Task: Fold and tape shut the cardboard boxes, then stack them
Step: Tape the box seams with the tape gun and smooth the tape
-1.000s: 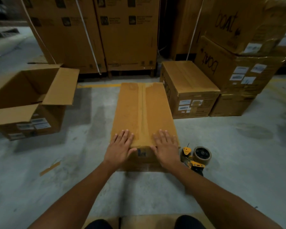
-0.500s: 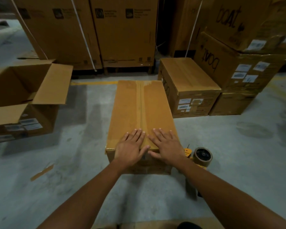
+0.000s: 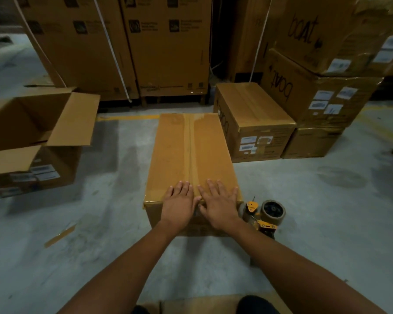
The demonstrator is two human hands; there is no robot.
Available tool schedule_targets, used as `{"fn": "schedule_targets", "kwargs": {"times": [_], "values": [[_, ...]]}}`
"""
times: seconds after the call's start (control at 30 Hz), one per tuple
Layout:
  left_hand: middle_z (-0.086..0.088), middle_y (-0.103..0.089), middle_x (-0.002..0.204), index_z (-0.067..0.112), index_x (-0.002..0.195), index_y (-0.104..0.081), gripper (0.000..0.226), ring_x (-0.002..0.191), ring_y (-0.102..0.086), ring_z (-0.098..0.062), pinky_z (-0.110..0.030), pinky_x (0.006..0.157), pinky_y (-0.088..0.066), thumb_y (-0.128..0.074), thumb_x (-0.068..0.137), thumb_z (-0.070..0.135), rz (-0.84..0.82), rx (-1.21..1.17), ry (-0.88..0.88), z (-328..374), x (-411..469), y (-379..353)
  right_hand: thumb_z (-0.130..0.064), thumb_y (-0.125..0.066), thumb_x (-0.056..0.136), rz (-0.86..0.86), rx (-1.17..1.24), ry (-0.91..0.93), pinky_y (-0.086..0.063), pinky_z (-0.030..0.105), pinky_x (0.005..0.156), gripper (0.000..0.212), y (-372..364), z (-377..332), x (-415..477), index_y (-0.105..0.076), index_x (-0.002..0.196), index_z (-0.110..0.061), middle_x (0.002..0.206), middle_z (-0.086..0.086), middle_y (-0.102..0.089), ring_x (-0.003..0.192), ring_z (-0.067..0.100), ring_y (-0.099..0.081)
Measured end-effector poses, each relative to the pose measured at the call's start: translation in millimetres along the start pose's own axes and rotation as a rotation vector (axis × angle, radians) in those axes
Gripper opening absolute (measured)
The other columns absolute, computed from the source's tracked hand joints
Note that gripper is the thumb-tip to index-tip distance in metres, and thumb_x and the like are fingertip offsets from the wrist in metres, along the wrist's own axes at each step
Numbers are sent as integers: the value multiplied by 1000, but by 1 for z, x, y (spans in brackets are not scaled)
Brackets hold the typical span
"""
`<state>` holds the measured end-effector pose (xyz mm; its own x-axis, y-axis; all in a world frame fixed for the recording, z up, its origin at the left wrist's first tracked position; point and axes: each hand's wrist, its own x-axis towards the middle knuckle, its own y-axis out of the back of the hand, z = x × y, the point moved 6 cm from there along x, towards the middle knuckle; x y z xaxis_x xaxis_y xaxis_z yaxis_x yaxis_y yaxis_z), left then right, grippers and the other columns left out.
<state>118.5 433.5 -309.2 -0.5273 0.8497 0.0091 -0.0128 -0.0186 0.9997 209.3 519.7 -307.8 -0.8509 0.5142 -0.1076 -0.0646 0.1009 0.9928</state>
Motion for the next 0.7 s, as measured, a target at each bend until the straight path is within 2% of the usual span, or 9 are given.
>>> {"fn": "schedule_targets", "kwargs": {"times": [0.1, 0.2, 0.3, 0.37, 0.43, 0.5, 0.6, 0.7], "values": [[-4, -35, 159, 14, 151, -37, 54, 150, -24, -24, -44, 120, -22, -21, 108, 42, -4, -25, 18, 8, -3, 7, -49, -31, 105, -49, 43, -30, 1, 72, 113, 57, 1, -3, -5, -13, 158, -40, 169, 0, 1, 154, 33, 3], [-4, -39, 157, 15, 149, -40, 46, 148, -28, -21, -38, 119, -23, -32, 108, 32, 2, -29, -96, 8, -6, 8, -46, -36, 105, -96, 48, 26, -6, 66, 117, 54, 8, 4, -4, -18, 156, -45, 169, -2, -2, 155, 30, 1], [0, -24, 164, 18, 156, -27, 50, 152, -15, -17, -37, 123, -10, -30, 108, 34, -24, -90, -146, 1, -17, 4, -57, -36, 102, -79, 48, 51, -12, 59, 118, 53, 14, 23, -6, -26, 153, -47, 169, 0, -8, 154, 28, -4], [1, -18, 166, 18, 158, -21, 56, 153, -10, -16, -40, 123, -5, -24, 108, 43, -20, -136, -115, -1, -20, 4, -65, -31, 99, -62, 194, -43, -10, 61, 118, 56, 15, 39, -9, -29, 152, -47, 168, 4, -4, 154, 30, 1], [-1, -8, 167, 16, 159, -11, 67, 154, -2, -18, -44, 123, -1, -16, 105, 54, -64, -180, -35, -3, -13, 3, -64, -30, 100, -37, 345, -117, -10, 60, 119, 56, 12, 43, -6, -32, 152, -44, 168, 9, -2, 154, 31, 5], [-2, 0, 168, 15, 160, -4, 73, 154, 5, -22, -48, 122, 3, -9, 102, 60, -121, -206, 40, -4, -2, 1, -59, -35, 101, 7, 357, -154, -11, 56, 120, 55, 10, 40, 0, -34, 152, -39, 168, 12, -4, 154, 30, 4], [-3, 4, 168, 16, 160, -4, 75, 154, 8, -25, -51, 122, 5, -8, 101, 62, -160, -216, 67, -5, 5, 1, -56, -40, 100, 50, 348, -196, -14, 52, 121, 55, 11, 36, 3, -36, 152, -37, 168, 11, -7, 155, 28, -1], [-2, -8, 167, 16, 158, -16, 71, 154, 0, -24, -52, 123, -1, -12, 102, 60, -92, -223, 66, -11, -5, 4, -56, -41, 100, 62, 354, -217, -20, 49, 121, 56, 12, 25, -6, -39, 151, -36, 167, 13, -12, 154, 28, -6]]}}
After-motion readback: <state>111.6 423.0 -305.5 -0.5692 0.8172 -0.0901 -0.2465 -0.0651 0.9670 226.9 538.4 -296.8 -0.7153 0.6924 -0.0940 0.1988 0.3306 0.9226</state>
